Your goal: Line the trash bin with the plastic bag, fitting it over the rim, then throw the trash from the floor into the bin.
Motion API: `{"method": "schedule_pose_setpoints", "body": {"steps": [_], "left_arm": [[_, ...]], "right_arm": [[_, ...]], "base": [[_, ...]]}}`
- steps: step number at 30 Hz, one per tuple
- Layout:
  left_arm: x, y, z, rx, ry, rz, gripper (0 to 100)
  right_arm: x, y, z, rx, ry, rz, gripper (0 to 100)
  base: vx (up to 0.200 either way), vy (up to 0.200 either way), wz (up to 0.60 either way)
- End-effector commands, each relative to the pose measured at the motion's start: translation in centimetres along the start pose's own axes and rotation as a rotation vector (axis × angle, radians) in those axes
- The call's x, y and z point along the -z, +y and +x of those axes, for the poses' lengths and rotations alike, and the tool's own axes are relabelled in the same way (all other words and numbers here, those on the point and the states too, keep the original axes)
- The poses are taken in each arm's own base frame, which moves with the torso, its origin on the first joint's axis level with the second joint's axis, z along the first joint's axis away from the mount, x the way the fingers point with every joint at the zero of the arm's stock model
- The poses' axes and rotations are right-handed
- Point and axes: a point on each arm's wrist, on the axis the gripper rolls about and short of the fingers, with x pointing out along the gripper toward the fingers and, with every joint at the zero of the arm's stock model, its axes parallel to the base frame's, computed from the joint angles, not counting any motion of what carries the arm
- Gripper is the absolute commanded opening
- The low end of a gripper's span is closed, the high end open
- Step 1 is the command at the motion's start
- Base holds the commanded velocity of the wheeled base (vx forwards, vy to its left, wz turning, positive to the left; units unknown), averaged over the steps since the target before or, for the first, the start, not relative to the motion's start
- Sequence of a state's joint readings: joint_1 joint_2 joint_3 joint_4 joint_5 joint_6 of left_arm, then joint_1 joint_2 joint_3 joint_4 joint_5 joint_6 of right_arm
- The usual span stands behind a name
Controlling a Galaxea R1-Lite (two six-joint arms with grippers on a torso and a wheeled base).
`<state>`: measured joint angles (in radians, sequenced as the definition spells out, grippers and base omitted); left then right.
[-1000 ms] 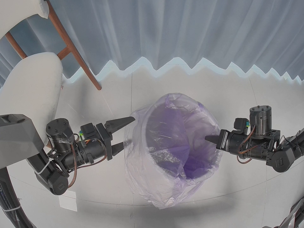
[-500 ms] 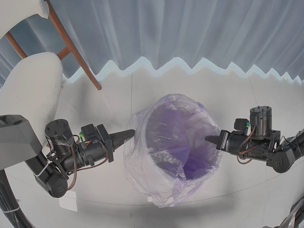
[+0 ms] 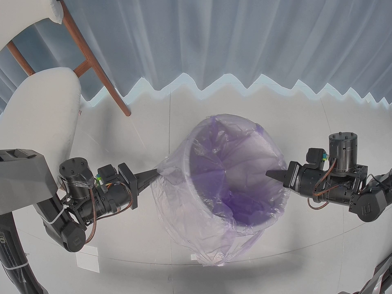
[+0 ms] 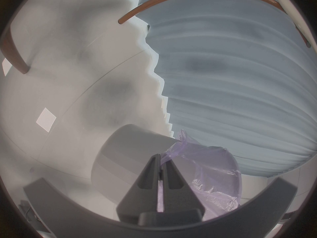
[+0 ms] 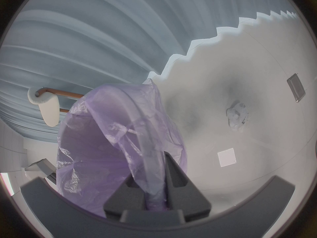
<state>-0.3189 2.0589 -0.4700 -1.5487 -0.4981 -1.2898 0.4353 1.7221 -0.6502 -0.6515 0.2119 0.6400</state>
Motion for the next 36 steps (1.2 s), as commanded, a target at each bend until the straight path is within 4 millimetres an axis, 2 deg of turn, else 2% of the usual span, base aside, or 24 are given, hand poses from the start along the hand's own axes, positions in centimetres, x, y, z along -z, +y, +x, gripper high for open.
{"method": "schedule_pose_setpoints", "body": {"steps": [1, 14, 15, 20, 21, 22, 25, 30, 32, 36], "left_arm": [[-0.3, 0.4, -0.2, -0.014, -0.013, -0.007, 0], [0.2, 0.9, -0.8, -0.041, 0.005, -0.024, 0], [0.3, 1.0, -1.0, -0.049, 0.008, -0.030, 100], [-0.1, 1.0, -1.4, -0.055, -0.017, -0.025, 100], [-1.0, -0.4, -2.6, -0.022, -0.058, -0.013, 100], [-1.2, -0.6, -2.9, -0.018, -0.066, -0.013, 100], [-1.3, -2.1, -5.4, -0.004, -0.113, -0.014, 100], [2.1, -4.3, -10.5, 0.003, -0.104, 0.029, 100], [4.1, -5.7, -13.1, 0.049, -0.077, 0.122, 100], [5.2, -7.4, -14.8, 0.121, -0.066, 0.208, 100]], "right_arm": [[-0.1, 0.1, -0.3, -0.005, -0.006, 0.001, 0], [-0.2, 0.1, -0.3, -0.006, -0.013, 0.003, 0], [-0.2, 0.1, -0.3, -0.006, -0.013, 0.003, 0], [-0.1, 0.1, -0.3, -0.003, -0.011, 0.006, 0], [-0.3, -0.2, -0.1, 0.006, -0.015, 0.010, 0], [-0.4, -0.2, 0.0, 0.007, -0.016, 0.013, 0], [-0.8, -1.8, 0.7, 0.054, -0.023, 0.050, 0], [-1.4, -3.5, 3.2, 0.118, -0.036, 0.069, 0], [-1.7, -3.9, 4.7, 0.152, -0.057, 0.064, 0], [-2.6, -3.8, 6.7, 0.167, -0.103, 0.039, 0]], "base": [[0.000, 0.000, 0.00], [0.000, 0.000, 0.00], [0.000, 0.000, 0.00], [0.000, 0.000, 0.00], [0.000, 0.000, 0.00], [0.000, 0.000, 0.00], [0.000, 0.000, 0.00], [0.000, 0.000, 0.00], [0.000, 0.000, 0.00], [0.000, 0.000, 0.00]]}}
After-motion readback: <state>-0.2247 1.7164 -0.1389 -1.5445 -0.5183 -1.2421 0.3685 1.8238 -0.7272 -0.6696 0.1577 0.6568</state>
